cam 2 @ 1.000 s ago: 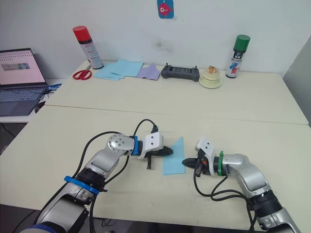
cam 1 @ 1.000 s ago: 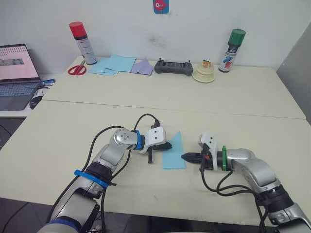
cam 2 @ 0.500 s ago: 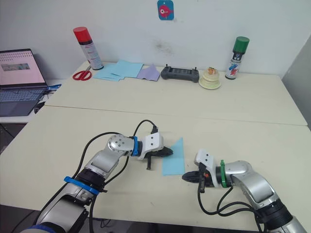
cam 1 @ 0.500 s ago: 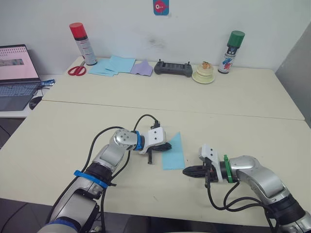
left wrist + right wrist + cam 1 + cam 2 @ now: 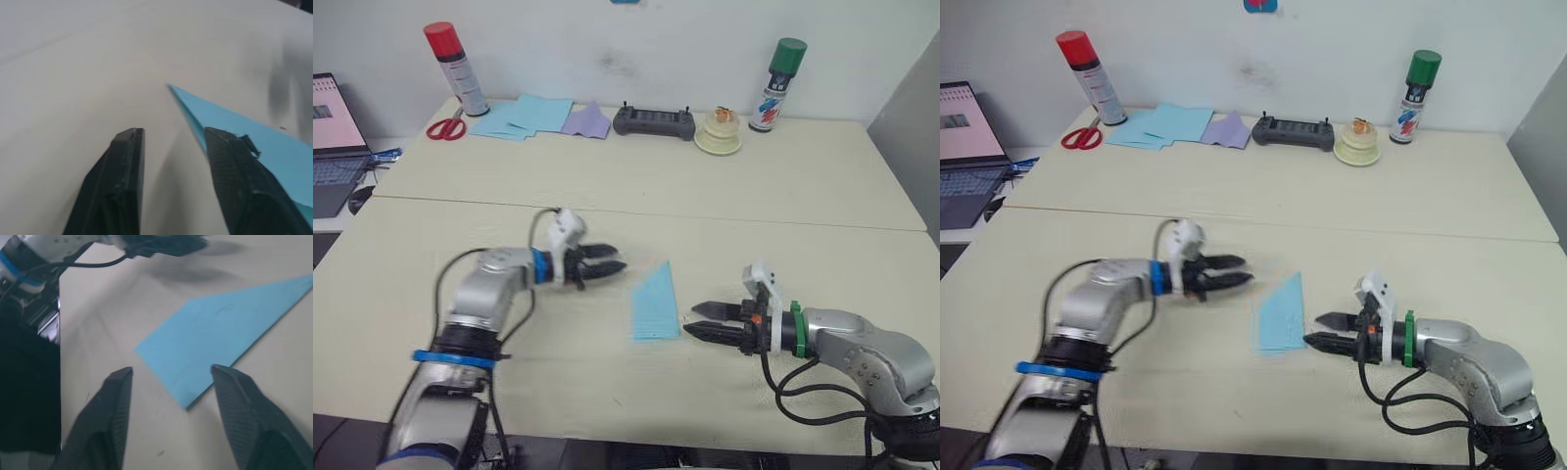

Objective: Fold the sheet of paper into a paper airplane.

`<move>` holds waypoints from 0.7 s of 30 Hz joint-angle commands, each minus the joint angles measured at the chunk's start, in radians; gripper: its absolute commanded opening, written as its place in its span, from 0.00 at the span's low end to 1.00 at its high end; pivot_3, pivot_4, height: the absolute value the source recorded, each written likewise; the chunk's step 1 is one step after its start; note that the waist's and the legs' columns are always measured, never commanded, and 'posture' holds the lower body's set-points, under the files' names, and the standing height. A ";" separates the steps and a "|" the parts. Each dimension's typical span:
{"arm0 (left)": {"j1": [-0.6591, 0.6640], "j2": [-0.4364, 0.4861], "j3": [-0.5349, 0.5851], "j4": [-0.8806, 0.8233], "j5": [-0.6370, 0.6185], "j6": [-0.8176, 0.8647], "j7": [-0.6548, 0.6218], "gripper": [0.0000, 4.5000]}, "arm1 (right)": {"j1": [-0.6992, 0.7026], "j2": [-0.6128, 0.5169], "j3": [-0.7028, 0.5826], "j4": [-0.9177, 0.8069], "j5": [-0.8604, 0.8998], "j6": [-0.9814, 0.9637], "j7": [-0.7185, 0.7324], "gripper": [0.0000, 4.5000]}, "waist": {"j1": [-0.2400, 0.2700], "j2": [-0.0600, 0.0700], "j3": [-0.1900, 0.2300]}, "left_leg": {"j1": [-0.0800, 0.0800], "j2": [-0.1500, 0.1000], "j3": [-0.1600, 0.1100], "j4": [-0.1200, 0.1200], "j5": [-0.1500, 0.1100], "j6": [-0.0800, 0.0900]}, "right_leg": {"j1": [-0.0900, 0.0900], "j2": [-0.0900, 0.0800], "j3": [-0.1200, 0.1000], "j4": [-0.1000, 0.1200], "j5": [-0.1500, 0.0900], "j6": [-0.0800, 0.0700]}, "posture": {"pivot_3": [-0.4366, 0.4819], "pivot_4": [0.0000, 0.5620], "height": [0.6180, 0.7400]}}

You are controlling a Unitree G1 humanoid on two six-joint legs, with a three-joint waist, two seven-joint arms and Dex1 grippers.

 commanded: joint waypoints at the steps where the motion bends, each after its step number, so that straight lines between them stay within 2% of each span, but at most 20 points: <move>1: 0.029 0.059 0.029 -0.035 0.002 -0.036 -0.031 0.81 | 0.021 0.054 -0.058 -0.038 0.053 0.049 -0.122 0.88 | 0.001 0.001 0.000 | -0.001 -0.001 0.001 -0.001 0.001 -0.002 | -0.002 -0.001 0.001 0.001 -0.001 0.000 | 0.48 0.27 1.00; 2: 0.042 0.071 0.029 -0.038 0.007 -0.053 -0.036 0.88 | 0.025 0.071 -0.062 -0.033 0.060 0.062 -0.147 0.97 | 0.002 0.001 0.001 | -0.001 -0.001 0.001 -0.001 0.001 -0.003 | -0.002 -0.002 0.001 0.001 -0.002 0.000 | 0.48 0.27 1.00; 4: 0.074 0.078 0.016 -0.056 0.046 -0.172 -0.037 0.99 | 0.032 0.088 -0.036 -0.021 0.028 0.054 -0.188 1.00 | 0.003 0.002 0.001 | -0.002 -0.002 0.003 -0.001 0.001 -0.003 | -0.002 -0.003 0.002 0.000 -0.002 -0.001 | 0.48 0.27 1.00; 8: 0.069 0.072 -0.063 -0.011 0.179 -0.507 -0.057 0.99 | 0.023 0.111 -0.015 -0.012 0.025 0.042 -0.223 1.00 | 0.012 0.001 0.002 | -0.002 -0.004 0.004 0.000 -0.001 0.001 | -0.002 -0.005 0.003 -0.001 -0.002 -0.002 | 0.48 0.27 1.00; 10: 0.026 0.051 -0.097 0.061 0.227 -0.665 -0.058 0.99 | 0.016 0.115 -0.010 -0.012 0.024 0.031 -0.224 1.00 | 0.015 0.002 0.002 | -0.002 -0.004 0.004 0.001 -0.001 0.001 | -0.002 -0.005 0.002 0.000 0.000 -0.004 | 0.48 0.27 1.00; 12: -0.034 0.025 -0.136 0.152 0.267 -0.809 -0.072 0.99 | 0.023 0.072 0.027 -0.029 -0.015 -0.024 -0.179 1.00 | 0.015 0.002 0.002 | -0.002 -0.004 0.004 0.002 -0.001 0.001 | -0.002 -0.004 0.002 0.001 0.001 -0.006 | 0.48 0.27 1.00; 18: -0.177 -0.048 -0.217 0.406 0.329 -1.067 -0.127 0.99 | 0.065 -0.034 0.060 -0.094 -0.058 -0.137 -0.097 1.00 | 0.008 0.002 0.003 | -0.004 -0.003 0.005 0.012 -0.001 0.002 | -0.002 0.004 0.001 0.004 0.001 -0.005 | 0.48 0.27 1.00; 21: -0.225 -0.071 -0.247 0.519 0.355 -1.167 -0.149 0.99 | 0.095 -0.042 0.043 -0.114 -0.057 -0.157 -0.119 1.00 | 0.003 0.001 0.003 | -0.005 -0.003 0.006 0.014 -0.002 0.004 | -0.002 0.006 0.001 0.004 0.001 -0.005 | 0.48 0.27 1.00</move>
